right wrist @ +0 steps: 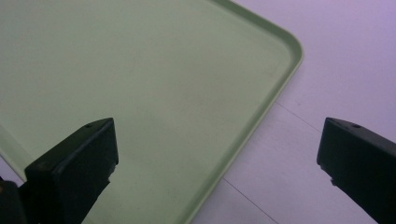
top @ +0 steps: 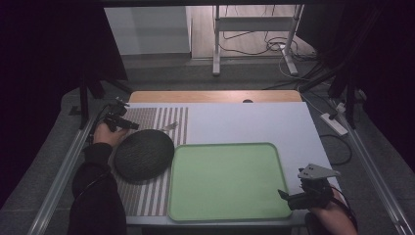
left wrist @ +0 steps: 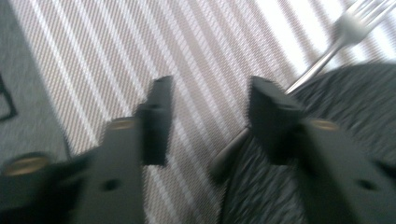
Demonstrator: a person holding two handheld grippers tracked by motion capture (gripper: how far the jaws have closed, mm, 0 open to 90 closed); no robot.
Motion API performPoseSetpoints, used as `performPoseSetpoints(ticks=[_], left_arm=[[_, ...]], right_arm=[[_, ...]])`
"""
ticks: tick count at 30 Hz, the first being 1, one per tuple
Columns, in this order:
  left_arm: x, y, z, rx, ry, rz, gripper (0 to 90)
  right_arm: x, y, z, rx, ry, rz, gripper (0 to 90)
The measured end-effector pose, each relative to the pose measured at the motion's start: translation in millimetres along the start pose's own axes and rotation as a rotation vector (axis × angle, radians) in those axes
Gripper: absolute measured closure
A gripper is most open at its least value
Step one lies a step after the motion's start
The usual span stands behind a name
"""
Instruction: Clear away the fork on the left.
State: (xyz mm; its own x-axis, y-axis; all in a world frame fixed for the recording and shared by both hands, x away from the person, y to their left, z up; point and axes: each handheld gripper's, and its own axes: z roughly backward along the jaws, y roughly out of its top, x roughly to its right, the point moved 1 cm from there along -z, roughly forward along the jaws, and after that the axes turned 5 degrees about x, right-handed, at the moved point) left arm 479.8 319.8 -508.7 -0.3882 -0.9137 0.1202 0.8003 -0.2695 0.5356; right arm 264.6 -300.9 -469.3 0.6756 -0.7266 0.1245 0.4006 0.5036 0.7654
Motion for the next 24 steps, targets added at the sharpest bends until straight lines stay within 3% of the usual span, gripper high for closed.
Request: performPoseSetpoints(ticks=[6,10,17,24], left_arm=[[22.4,17.2,-10.8,0.019,-0.013,-0.051,10.0],[38.3,27.2,-20.7,0.002,-0.02,-0.102,0.2],[63.6,40.1,-43.7,-0.042,-0.045,-0.165,0.0],[80.9,46.5,-63.1,-0.1,-0.014,-0.222,0.0]], right_arm=[[-0.1,0.0,-0.1,-0.001,0.0,0.0,0.0],[0.1,-0.1,0.0,0.0,0.002,-0.001,0.0],[0.2,-0.1,0.0,0.0,0.003,0.0,0.0],[0.2,-0.3,0.1,0.001,0.005,0.001,0.0]])
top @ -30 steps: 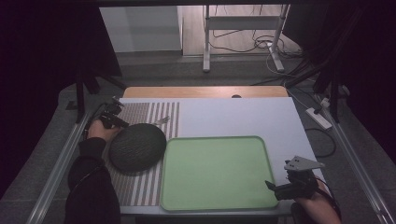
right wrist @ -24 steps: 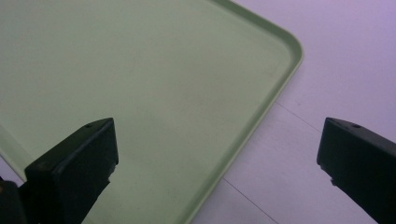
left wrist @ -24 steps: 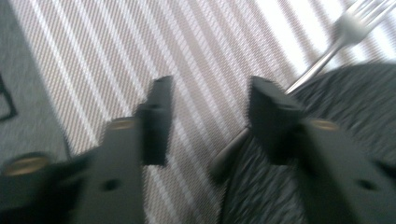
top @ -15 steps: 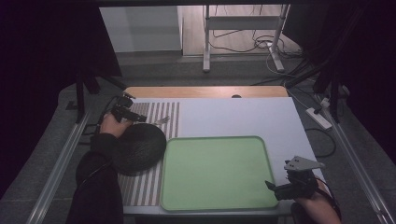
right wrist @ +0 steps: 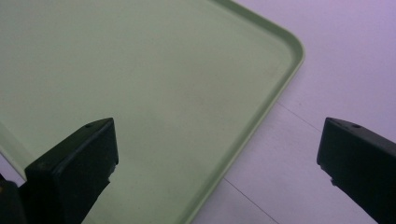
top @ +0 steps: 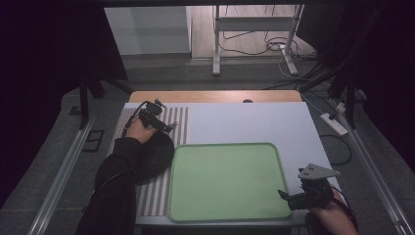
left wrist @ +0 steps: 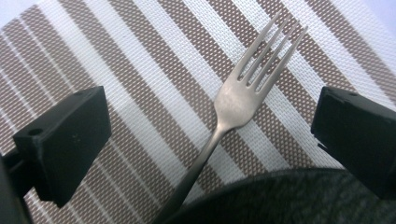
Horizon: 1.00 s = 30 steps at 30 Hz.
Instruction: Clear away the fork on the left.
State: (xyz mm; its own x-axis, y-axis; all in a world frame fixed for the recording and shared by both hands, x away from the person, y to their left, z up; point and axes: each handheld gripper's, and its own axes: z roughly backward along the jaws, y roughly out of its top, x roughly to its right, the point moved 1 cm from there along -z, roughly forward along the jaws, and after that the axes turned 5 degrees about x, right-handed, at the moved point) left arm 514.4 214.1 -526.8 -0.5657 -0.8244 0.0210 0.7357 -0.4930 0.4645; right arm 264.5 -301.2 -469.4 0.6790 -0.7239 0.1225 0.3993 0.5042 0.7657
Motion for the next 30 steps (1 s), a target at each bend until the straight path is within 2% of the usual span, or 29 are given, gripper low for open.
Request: performPoseSetpoints(ticks=[3,4,7,9,11,12,15,17,24,26,30], left_arm=[[0.5,-0.4,-8.4,-0.049,0.039,-0.016,0.0],[-1.6,-1.1,-8.6,-0.039,0.029,-0.008,0.0],[-8.4,-3.9,-7.4,-0.036,0.046,0.017,0.0],[-14.5,-7.5,-6.4,-0.034,0.038,0.037,0.0],[-21.2,-11.5,-4.8,-0.021,0.033,0.073,0.7],[-24.8,-13.8,-3.4,-0.011,0.012,0.09,3.7],[-33.1,-20.1,4.4,0.017,0.001,0.094,19.0],[-37.2,-24.7,9.0,0.024,0.005,0.087,32.4],[-51.6,-43.1,20.0,0.046,-0.038,0.053,76.9],[-53.7,-45.9,20.2,0.063,-0.052,0.05,80.6],[-56.4,-46.9,20.6,0.066,-0.074,0.056,84.4]], right_arm=[[-0.1,0.0,0.1,0.0,0.0,0.001,0.0],[-0.1,0.0,0.0,0.0,0.001,0.001,0.0],[-0.3,-0.1,0.1,-0.001,0.001,0.002,0.0],[-0.4,-0.1,0.1,-0.001,0.001,0.003,0.0],[-0.5,-0.2,0.2,-0.001,0.001,0.005,0.0],[-0.5,-0.2,0.2,-0.001,0.001,0.005,0.0],[-0.7,-0.3,0.2,-0.002,0.002,0.008,0.0],[-0.7,-0.3,0.2,-0.002,0.002,0.008,0.0],[-0.9,-0.2,0.1,-0.005,0.004,0.012,0.0],[-0.9,-0.2,0.0,-0.006,0.005,0.011,0.0],[-1.3,-0.2,-0.1,-0.006,0.006,0.012,0.0]])
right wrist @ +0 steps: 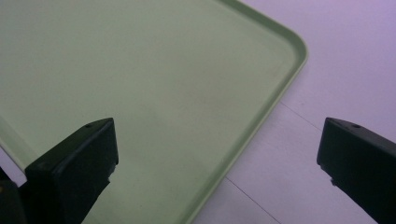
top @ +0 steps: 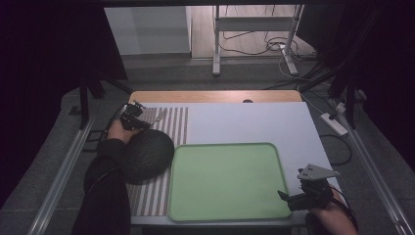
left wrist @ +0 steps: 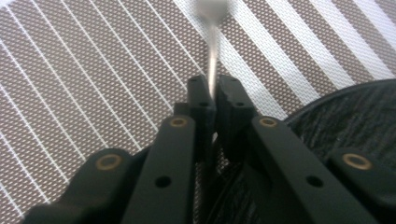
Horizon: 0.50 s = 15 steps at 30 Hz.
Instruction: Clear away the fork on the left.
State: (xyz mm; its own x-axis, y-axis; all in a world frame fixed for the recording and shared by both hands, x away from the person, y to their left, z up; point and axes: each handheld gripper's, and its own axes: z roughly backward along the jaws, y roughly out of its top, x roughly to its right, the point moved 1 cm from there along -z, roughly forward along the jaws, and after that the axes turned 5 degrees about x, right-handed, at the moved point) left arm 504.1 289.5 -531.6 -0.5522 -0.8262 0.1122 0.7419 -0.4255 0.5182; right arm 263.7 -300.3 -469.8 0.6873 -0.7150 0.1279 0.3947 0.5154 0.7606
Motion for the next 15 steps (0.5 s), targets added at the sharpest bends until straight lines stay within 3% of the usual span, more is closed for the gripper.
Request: performPoseSetpoints(ticks=[4,8,15], left_arm=[[-2.7,-0.9,2.1,-0.014,0.002,0.001,84.5],[-8.2,-4.7,11.0,-0.027,0.03,0.003,84.5],[-19.7,-18.2,36.2,-0.004,0.052,0.047,84.5]], right_arm=[[0.3,0.0,0.2,0.001,0.0,0.001,0.0],[0.5,-0.2,0.4,0.004,0.002,-0.001,0.0],[0.4,0.0,0.5,0.003,0.002,0.0,0.0]])
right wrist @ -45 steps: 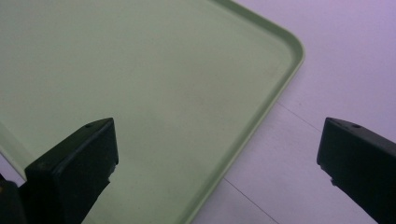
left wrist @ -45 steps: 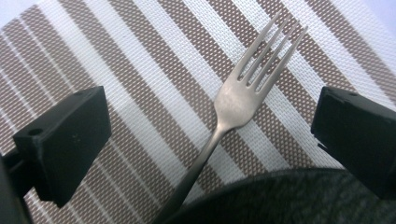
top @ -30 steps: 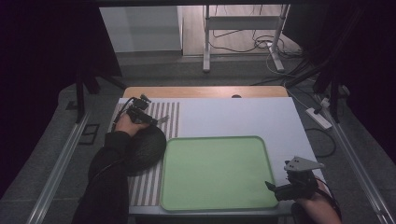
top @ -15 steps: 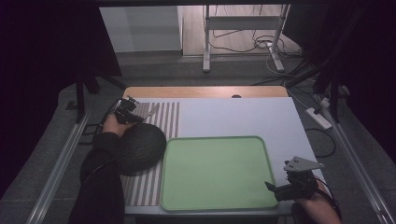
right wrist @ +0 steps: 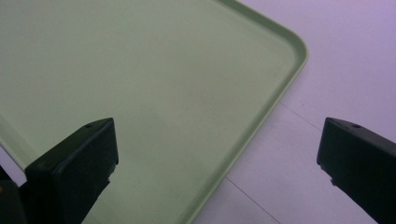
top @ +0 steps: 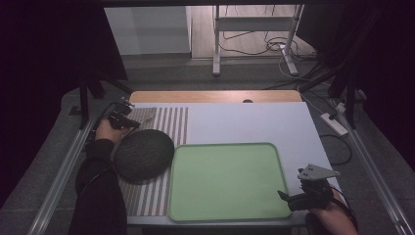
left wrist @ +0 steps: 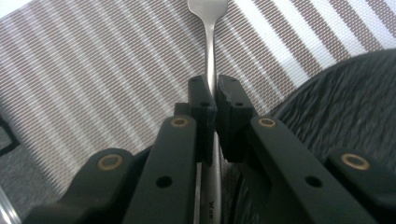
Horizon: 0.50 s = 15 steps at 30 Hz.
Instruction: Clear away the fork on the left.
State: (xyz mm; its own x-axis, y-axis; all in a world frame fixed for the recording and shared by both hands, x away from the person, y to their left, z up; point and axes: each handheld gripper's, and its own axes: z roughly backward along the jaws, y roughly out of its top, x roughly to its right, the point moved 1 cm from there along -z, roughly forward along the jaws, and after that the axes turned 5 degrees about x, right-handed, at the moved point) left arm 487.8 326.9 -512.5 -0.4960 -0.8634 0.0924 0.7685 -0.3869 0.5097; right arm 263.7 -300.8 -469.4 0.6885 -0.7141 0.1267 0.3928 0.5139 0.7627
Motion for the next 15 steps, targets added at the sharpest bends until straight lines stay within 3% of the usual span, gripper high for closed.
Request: performPoseSetpoints(ticks=[6,15], left_arm=[[0.5,-6.9,19.1,0.007,-0.003,0.031,84.5],[28.9,-11.6,30.3,0.001,-0.023,0.018,84.4]], right_arm=[[-0.1,0.1,-0.1,0.0,-0.001,0.001,0.0],[-0.6,0.1,0.1,0.002,0.0,0.003,0.0]])
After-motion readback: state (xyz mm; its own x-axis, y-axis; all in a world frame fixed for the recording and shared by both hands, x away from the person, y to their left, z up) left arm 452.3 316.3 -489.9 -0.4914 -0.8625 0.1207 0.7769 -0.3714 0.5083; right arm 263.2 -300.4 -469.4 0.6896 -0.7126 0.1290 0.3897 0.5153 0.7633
